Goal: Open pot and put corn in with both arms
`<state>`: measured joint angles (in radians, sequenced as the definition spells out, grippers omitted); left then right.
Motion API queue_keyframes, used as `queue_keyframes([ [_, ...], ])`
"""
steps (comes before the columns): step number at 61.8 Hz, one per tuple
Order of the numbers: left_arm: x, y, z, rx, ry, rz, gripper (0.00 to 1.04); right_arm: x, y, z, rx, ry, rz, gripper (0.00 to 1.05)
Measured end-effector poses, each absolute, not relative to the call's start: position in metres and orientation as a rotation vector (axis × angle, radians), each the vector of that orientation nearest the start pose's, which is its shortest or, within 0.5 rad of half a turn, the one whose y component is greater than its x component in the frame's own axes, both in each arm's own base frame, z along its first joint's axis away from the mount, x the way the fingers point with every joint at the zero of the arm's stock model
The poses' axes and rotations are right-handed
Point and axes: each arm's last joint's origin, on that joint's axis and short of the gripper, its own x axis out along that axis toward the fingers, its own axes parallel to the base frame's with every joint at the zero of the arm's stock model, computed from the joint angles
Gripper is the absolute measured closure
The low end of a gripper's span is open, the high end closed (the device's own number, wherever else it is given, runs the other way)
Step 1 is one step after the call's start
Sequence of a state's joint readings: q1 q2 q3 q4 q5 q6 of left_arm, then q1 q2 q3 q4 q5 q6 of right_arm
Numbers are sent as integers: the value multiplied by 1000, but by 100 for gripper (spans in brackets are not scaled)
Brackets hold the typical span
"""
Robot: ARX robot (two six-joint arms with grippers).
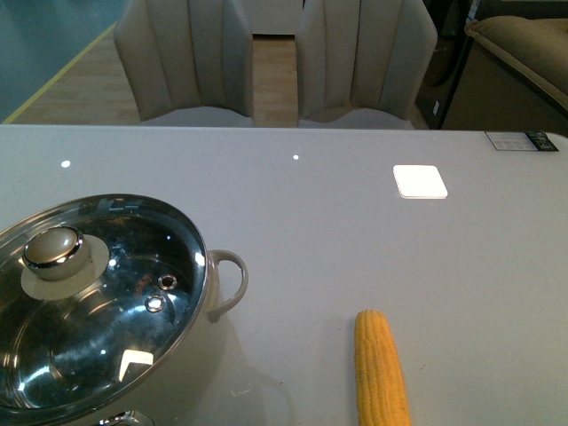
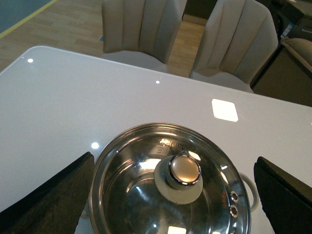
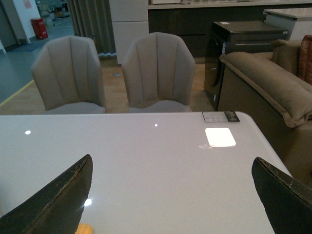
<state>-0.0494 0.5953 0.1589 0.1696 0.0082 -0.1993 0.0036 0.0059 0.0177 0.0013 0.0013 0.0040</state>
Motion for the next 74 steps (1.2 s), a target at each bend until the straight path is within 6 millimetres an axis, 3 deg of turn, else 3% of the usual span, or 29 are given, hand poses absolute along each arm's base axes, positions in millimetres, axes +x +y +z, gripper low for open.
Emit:
queue_keyframes([
  [9, 183, -16, 169, -148, 304, -34, 7, 97, 0, 169, 4, -13, 2, 9],
  [16, 209, -25, 151, -118, 347, -46, 7, 97, 0, 169, 4, -13, 2, 9],
  [31, 237, -36, 111, -84, 441, -64, 7, 97, 0, 169, 4, -13, 2, 9],
  [48, 256, -44, 84, -50, 497, -65, 7, 97, 0, 169, 4, -13, 2, 9],
  [74, 254, -57, 68, 27, 532, -75, 7, 97, 0, 169, 4, -13, 2, 9],
])
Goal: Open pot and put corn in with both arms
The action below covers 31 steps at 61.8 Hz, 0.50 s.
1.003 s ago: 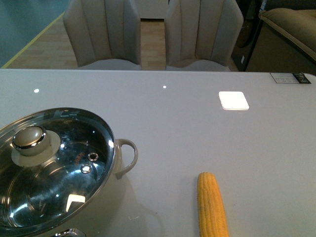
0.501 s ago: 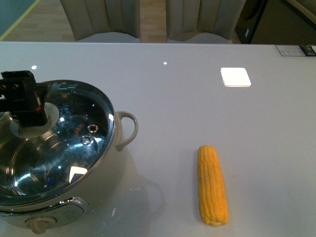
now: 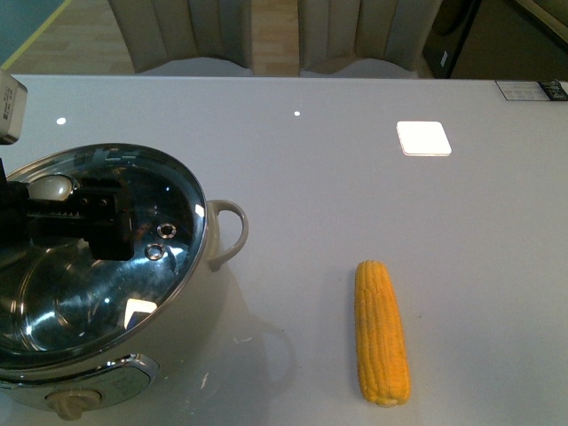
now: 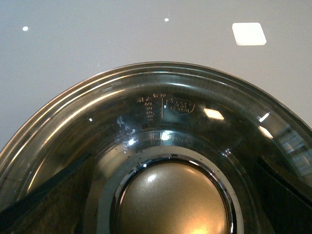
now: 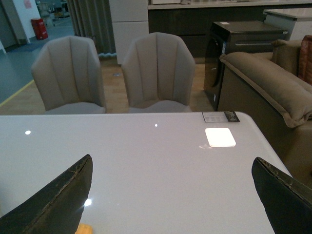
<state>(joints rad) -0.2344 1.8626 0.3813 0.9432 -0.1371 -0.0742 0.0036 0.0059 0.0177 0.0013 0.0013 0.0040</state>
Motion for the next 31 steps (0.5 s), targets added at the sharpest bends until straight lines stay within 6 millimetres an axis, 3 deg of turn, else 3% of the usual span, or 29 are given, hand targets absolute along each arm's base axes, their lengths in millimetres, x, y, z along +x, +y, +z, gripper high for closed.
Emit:
queue_keyframes([
  [7, 256, -59, 67, 33, 528, -77, 8, 97, 0, 169, 4, -13, 2, 9],
  [23, 258, -60, 67, 45, 519, -64, 48, 97, 0, 169, 4, -13, 3, 9],
  [31, 258, -59, 69, 47, 513, -50, 61, 97, 0, 169, 4, -13, 2, 9],
])
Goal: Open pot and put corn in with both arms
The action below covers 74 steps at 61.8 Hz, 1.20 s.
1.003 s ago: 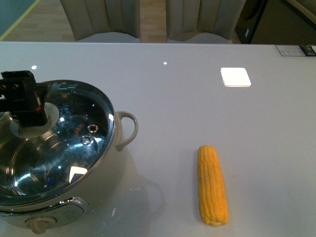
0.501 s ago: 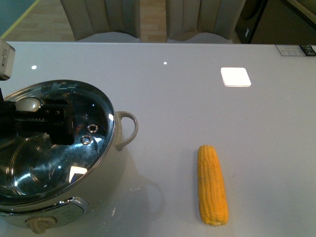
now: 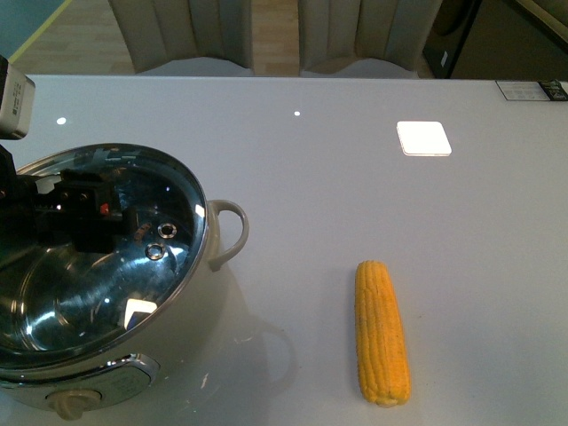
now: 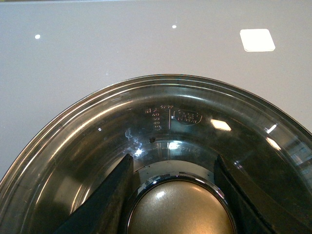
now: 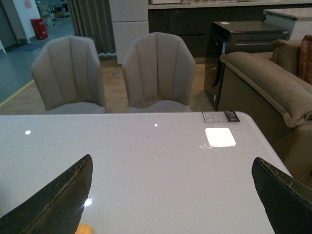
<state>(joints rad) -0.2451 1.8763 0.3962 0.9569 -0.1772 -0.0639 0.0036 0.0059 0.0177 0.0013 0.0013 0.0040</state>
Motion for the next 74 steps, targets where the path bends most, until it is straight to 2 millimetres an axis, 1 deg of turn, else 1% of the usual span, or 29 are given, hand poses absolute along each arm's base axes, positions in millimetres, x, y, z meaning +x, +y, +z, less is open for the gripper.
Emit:
queue_keyframes([
  [14, 257, -59, 74, 52, 522, -49, 62, 97, 0, 169, 4, -14, 2, 9],
  [23, 256, -58, 84, 73, 521, -54, 62, 97, 0, 169, 4, -14, 2, 9],
  [35, 255, -54, 110, 74, 468, -54, 62, 97, 0, 169, 4, -14, 2, 9],
  [44, 258, -43, 135, 62, 412, -39, 62, 97, 0, 169, 4, -14, 3, 9],
  [49, 260, -30, 150, 52, 370, -22, 62, 97, 0, 169, 4, -14, 3, 9],
  [53, 261, -19, 158, 48, 347, -2, 62, 97, 0, 169, 4, -14, 3, 9],
  [58, 261, 4, 165, 41, 319, 45, 62, 97, 0, 169, 4, -14, 2, 9],
  [61, 261, 18, 166, 40, 310, 77, 62, 97, 0, 169, 4, -14, 2, 9],
  [64, 261, 36, 165, 34, 307, 118, 62, 97, 0, 169, 4, -14, 2, 9],
  [67, 260, 58, 162, 20, 303, 170, 62, 97, 0, 169, 4, -14, 3, 9],
  [74, 259, 97, 151, -9, 310, 271, 62, 97, 0, 169, 4, -14, 3, 9],
])
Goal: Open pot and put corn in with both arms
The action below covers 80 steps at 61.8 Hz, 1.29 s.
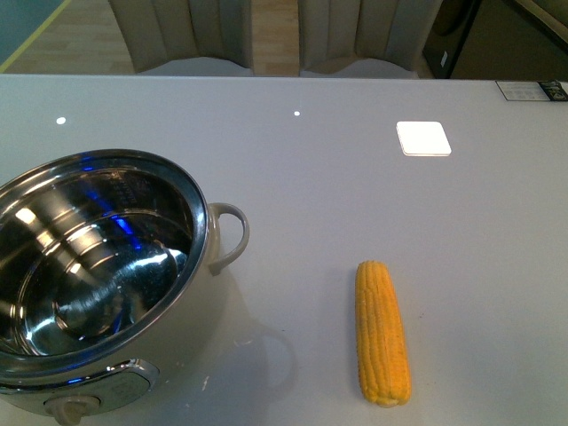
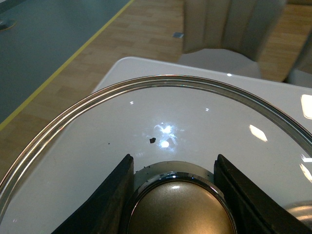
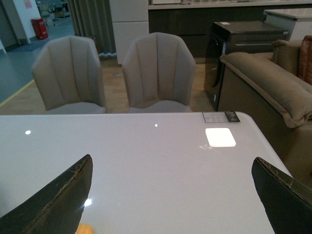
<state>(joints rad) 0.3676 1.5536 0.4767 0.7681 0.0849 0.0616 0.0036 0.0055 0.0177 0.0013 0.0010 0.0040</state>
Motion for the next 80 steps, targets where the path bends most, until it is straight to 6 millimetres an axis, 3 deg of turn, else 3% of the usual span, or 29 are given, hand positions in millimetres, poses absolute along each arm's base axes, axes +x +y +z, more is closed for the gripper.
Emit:
queue_keyframes([
  [8, 257, 141, 131, -52, 330, 386, 62, 97, 0, 169, 4, -14, 2, 9],
  [14, 256, 162, 115, -81, 337, 446, 62, 97, 0, 169, 4, -14, 2, 9],
  [37, 267, 210, 39, -148, 417, 572, 62, 97, 0, 169, 4, -14, 2, 9],
  [50, 282, 220, 10, -137, 441, 584, 62, 97, 0, 169, 4, -14, 2, 9],
  [66, 308, 210, -24, -122, 466, 519, 62, 97, 0, 169, 4, -14, 2, 9],
  [80, 315, 205, -48, -122, 485, 495, 62, 97, 0, 169, 4, -14, 3, 9],
])
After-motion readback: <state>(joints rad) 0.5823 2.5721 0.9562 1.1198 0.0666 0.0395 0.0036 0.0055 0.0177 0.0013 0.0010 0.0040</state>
